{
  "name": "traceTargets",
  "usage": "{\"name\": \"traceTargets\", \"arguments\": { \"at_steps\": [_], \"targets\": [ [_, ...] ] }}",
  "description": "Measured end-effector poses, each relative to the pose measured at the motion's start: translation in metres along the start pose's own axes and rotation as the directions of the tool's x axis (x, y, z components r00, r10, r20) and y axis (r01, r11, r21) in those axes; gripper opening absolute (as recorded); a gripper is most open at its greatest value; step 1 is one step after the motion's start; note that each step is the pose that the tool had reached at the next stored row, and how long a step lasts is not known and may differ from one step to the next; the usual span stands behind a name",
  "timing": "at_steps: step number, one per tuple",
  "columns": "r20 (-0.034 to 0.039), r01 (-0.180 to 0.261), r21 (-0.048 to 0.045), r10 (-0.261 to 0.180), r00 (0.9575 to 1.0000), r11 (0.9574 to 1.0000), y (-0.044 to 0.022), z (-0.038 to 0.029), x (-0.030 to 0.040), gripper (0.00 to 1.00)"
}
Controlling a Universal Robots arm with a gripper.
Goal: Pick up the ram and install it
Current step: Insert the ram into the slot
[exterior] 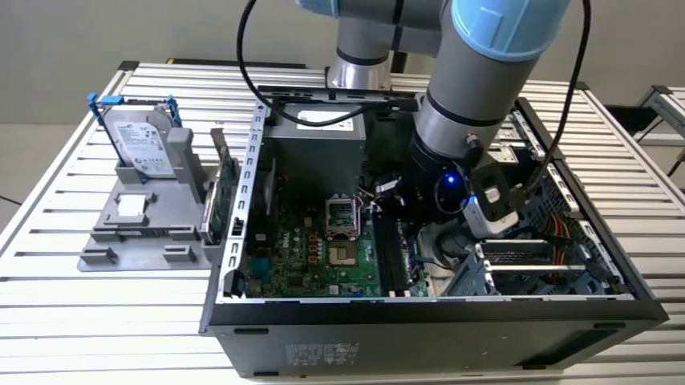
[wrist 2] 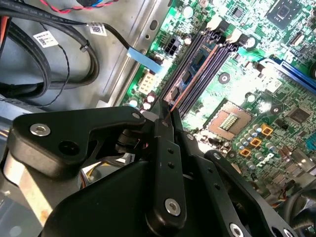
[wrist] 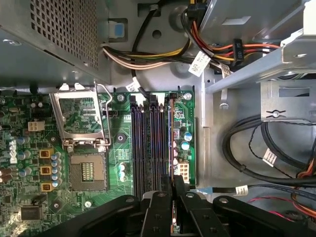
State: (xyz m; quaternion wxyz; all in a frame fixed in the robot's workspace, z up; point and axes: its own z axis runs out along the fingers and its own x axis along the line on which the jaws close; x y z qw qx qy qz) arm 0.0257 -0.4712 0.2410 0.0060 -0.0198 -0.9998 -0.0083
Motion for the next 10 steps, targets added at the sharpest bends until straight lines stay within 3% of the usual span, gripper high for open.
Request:
{"name": "traceTargets", "arguments": {
  "at_steps": [10],
  "targets": [
    [0.0001,0.003,0.0018,-0.003,1.0,1.0,-0.0008,0.0047,0.0004,0.0]
  ]
}}
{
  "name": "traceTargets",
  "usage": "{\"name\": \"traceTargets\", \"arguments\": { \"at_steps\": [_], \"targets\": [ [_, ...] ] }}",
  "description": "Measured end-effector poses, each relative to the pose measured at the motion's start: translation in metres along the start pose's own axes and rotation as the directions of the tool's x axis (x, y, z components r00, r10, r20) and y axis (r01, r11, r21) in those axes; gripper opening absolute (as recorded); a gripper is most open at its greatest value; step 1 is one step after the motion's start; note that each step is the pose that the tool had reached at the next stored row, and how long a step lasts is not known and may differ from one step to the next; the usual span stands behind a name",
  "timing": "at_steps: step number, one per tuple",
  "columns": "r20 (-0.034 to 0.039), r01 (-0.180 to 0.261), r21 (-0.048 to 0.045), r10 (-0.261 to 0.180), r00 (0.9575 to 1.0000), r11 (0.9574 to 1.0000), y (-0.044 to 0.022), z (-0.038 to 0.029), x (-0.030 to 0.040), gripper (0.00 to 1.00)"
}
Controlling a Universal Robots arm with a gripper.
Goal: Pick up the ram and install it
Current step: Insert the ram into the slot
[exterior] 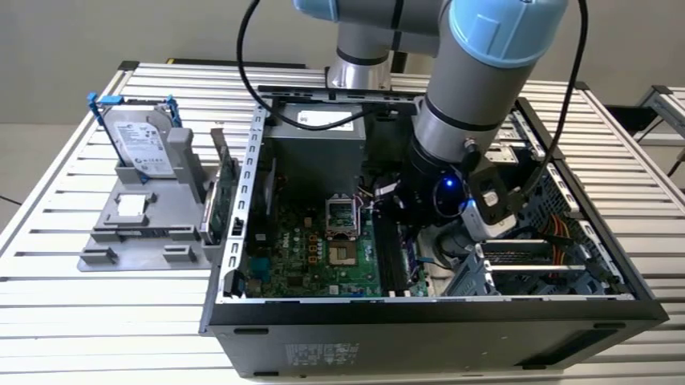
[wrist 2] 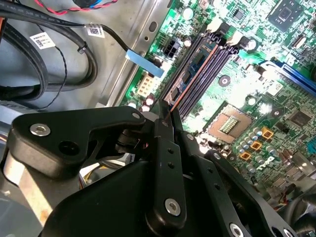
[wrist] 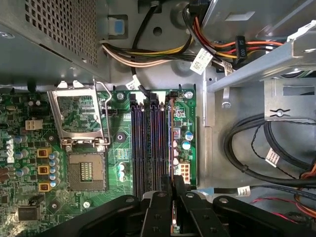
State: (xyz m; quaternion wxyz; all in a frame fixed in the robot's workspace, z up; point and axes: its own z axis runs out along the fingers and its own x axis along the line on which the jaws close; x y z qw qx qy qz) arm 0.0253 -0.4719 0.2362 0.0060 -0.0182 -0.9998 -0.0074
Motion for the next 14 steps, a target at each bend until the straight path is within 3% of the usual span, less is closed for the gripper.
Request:
{"name": "traceTargets", "arguments": {
  "at_steps": [14],
  "targets": [
    [0.0,0.008,0.002,-0.008,1.0,1.0,-0.0029,0.0053,0.0014,0.0]
  ]
}}
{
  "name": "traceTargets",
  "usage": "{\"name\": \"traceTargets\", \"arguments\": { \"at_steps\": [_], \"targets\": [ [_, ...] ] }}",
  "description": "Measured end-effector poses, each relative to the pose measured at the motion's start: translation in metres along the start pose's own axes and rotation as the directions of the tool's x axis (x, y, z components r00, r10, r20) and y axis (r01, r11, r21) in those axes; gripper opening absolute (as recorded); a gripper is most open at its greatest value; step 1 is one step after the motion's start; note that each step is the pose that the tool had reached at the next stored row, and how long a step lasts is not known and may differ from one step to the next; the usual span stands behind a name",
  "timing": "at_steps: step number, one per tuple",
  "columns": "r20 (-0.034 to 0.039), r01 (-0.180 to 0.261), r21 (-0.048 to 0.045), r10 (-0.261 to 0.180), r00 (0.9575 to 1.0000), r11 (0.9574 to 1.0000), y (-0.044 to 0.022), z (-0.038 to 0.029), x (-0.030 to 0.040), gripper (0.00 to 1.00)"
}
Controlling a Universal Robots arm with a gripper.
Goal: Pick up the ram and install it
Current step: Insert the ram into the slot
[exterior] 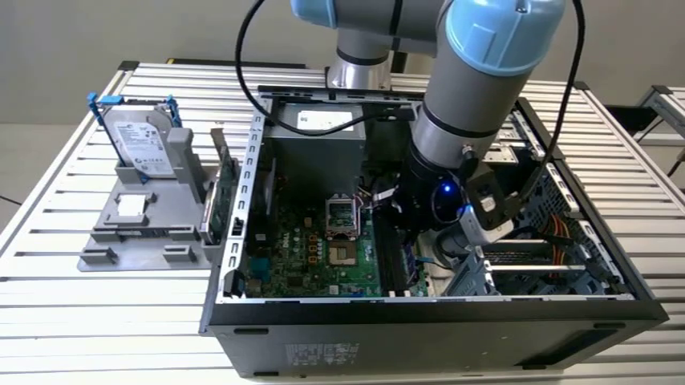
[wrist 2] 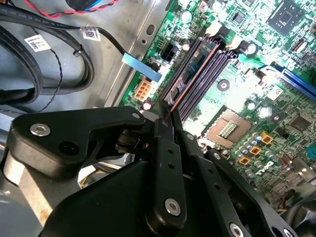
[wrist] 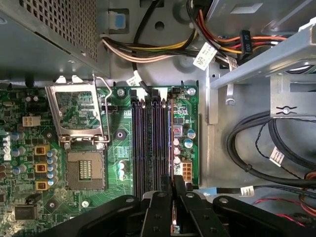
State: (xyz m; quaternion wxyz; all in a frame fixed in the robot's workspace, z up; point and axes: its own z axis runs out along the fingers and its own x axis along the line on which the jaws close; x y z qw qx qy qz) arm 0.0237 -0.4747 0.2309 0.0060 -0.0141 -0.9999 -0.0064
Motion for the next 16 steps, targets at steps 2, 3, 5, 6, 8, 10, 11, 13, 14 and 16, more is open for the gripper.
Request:
{"name": "traceTargets", "arguments": {
  "at_steps": [2,3,5,6,8,10,11,13,14,16],
  "targets": [
    [-0.0001,0.003,0.0001,-0.003,1.0,1.0,-0.0005,0.0005,0.0008,0.0],
    [-0.0001,0.004,0.0002,-0.004,1.0,1.0,-0.0008,0.0006,0.0013,0.0],
    [-0.0001,0.005,0.0002,-0.005,1.0,1.0,-0.001,0.0012,0.0018,0.0],
    [-0.0001,0.006,0.0002,-0.006,1.0,1.0,-0.001,0.0017,0.002,0.0],
    [-0.0003,0.006,0.0015,-0.006,1.0,1.0,-0.001,0.0023,0.0022,0.0],
    [-0.0004,0.006,0.0018,-0.006,1.0,1.0,-0.001,0.0041,0.0022,0.0],
    [-0.0003,0.006,0.0019,-0.006,1.0,1.0,-0.001,0.0048,0.0022,0.0],
    [-0.0004,0.006,0.0022,-0.006,1.0,1.0,-0.001,0.0051,0.0023,0.0],
    [-0.0004,0.006,0.002,-0.006,1.0,1.0,-0.0009,0.0054,0.0022,0.0],
    [-0.0004,0.006,0.0019,-0.006,1.0,1.0,-0.0006,0.0058,0.0023,0.0]
  ]
}}
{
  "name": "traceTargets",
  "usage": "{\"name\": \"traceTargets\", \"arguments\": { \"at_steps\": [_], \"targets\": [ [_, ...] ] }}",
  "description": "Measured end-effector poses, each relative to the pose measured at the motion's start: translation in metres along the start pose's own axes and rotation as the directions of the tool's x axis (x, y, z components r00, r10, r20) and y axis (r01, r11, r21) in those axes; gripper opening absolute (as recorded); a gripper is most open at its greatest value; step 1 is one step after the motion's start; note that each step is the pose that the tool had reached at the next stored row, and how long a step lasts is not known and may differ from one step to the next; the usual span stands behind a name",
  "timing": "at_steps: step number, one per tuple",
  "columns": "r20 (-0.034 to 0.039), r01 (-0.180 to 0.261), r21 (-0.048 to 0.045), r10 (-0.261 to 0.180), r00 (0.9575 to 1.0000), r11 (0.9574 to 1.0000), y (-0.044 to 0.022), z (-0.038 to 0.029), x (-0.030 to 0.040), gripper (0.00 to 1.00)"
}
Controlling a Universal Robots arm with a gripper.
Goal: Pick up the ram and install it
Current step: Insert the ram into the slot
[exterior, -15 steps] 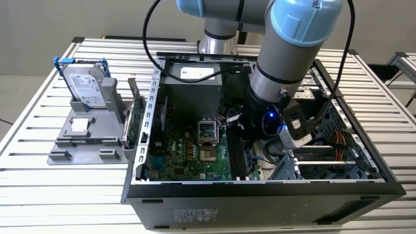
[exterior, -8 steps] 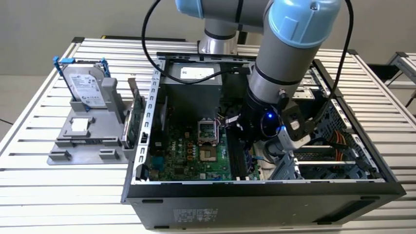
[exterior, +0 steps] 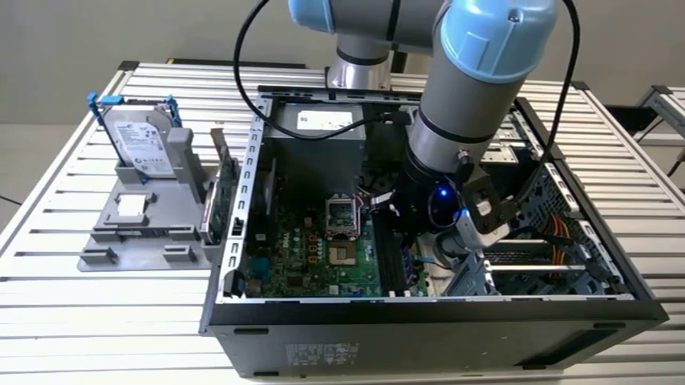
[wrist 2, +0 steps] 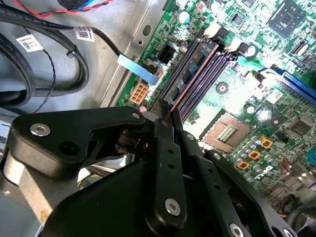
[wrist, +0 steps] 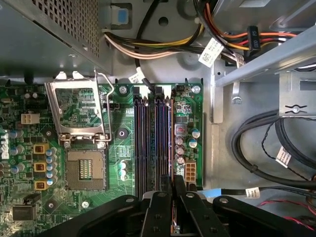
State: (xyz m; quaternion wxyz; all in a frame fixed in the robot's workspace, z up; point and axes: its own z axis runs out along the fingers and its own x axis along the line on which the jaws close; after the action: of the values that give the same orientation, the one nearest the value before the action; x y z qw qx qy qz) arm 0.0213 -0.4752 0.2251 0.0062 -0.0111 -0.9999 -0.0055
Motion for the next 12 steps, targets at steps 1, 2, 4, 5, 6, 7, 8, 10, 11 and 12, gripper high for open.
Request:
{"name": "traceTargets", "arguments": {
  "at_steps": [1,2,4,5,6,7,8,10,11,12],
  "targets": [
    [0.0,0.0,0.0001,0.0,1.0,1.0,0.0,0.0001,0.0002,0.0],
    [0.0,0.0,0.0001,0.0,1.0,1.0,0.0,0.0003,0.0003,0.0],
    [0.0,0.0,-0.0001,0.0,1.0,1.0,0.0001,0.0007,0.0004,0.0],
    [0.0,0.0,0.0,0.0,1.0,1.0,0.0001,0.0008,0.0006,0.0],
    [0.0,0.0,-0.0001,0.0,1.0,1.0,0.0001,0.0008,0.0011,0.0],
    [0.0,0.0,0.0001,0.0,1.0,1.0,0.0001,0.0008,0.0011,0.0],
    [0.0,0.0,0.0001,0.0,1.0,1.0,0.0001,0.0009,0.0013,0.0],
    [0.0,0.0,0.0,0.0,1.0,1.0,0.0001,0.0013,0.0015,0.0],
    [0.0,0.001,-0.0001,-0.001,1.0,1.0,0.0001,0.0015,0.0015,0.0],
    [0.0,0.002,-0.0001,-0.002,1.0,1.0,0.0001,0.0018,0.0016,0.0]
  ]
}}
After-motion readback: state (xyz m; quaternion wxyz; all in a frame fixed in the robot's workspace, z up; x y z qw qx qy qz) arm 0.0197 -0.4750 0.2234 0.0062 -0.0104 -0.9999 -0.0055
